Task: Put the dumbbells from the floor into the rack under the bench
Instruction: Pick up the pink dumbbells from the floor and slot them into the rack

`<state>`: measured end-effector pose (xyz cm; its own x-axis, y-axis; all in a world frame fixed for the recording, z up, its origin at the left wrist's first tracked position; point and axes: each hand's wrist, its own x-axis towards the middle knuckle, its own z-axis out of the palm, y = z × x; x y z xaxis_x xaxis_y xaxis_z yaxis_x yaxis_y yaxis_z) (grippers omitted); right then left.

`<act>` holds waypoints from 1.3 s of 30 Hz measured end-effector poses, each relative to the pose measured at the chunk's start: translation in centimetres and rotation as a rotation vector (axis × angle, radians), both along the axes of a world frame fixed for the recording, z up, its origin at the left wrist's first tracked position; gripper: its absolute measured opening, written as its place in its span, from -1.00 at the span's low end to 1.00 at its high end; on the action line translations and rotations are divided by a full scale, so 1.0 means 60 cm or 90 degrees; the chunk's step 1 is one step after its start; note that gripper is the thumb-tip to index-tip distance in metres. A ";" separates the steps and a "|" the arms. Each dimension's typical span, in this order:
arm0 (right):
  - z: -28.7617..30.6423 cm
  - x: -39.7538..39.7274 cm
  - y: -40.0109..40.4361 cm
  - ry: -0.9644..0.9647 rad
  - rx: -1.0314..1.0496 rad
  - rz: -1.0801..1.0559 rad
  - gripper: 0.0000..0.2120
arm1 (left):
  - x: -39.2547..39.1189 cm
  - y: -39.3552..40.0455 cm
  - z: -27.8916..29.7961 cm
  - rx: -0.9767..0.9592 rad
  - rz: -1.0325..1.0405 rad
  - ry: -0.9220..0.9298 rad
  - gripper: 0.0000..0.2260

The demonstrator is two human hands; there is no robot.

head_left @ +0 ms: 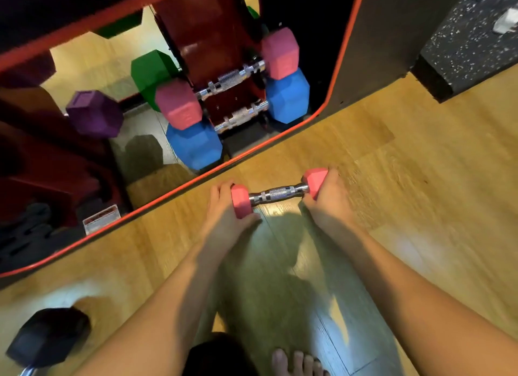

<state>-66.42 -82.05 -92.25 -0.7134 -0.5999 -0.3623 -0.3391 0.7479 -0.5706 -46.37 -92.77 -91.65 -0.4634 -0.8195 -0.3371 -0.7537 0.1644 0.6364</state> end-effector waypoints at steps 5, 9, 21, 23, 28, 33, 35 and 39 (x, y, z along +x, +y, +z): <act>0.000 -0.004 0.001 -0.008 -0.008 0.013 -0.41 | -0.020 0.007 -0.011 -0.017 0.053 -0.038 -0.30; 0.004 -0.008 0.008 -0.024 -0.003 0.023 -0.47 | -0.015 0.013 -0.001 -0.026 0.057 -0.017 -0.33; 0.168 0.006 -0.038 0.026 -0.259 0.011 -0.19 | 0.020 -0.024 0.203 -0.235 0.131 0.215 -0.32; 0.217 0.003 -0.054 0.048 -0.316 0.006 -0.18 | 0.016 -0.037 0.242 -0.255 0.157 0.239 -0.29; 0.301 -0.021 -0.102 0.115 -0.432 0.005 -0.22 | 0.002 -0.077 0.309 -0.317 0.187 0.305 -0.27; 0.340 -0.049 -0.150 0.147 -0.442 0.051 -0.20 | -0.024 -0.110 0.337 -0.327 0.247 0.283 -0.53; 0.343 -0.057 -0.170 0.155 -0.424 0.065 -0.19 | -0.034 -0.117 0.346 -0.328 0.261 0.287 -0.67; 0.345 -0.068 -0.205 0.154 -0.425 0.092 -0.38 | -0.048 -0.132 0.357 -0.337 0.277 0.264 -0.72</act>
<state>-70.53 -94.36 -71.53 -0.6240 -0.7325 0.2722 -0.5825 0.2037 -0.7869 -49.27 -100.70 -70.21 -0.0674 -0.9587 0.2763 -0.5390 0.2680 0.7986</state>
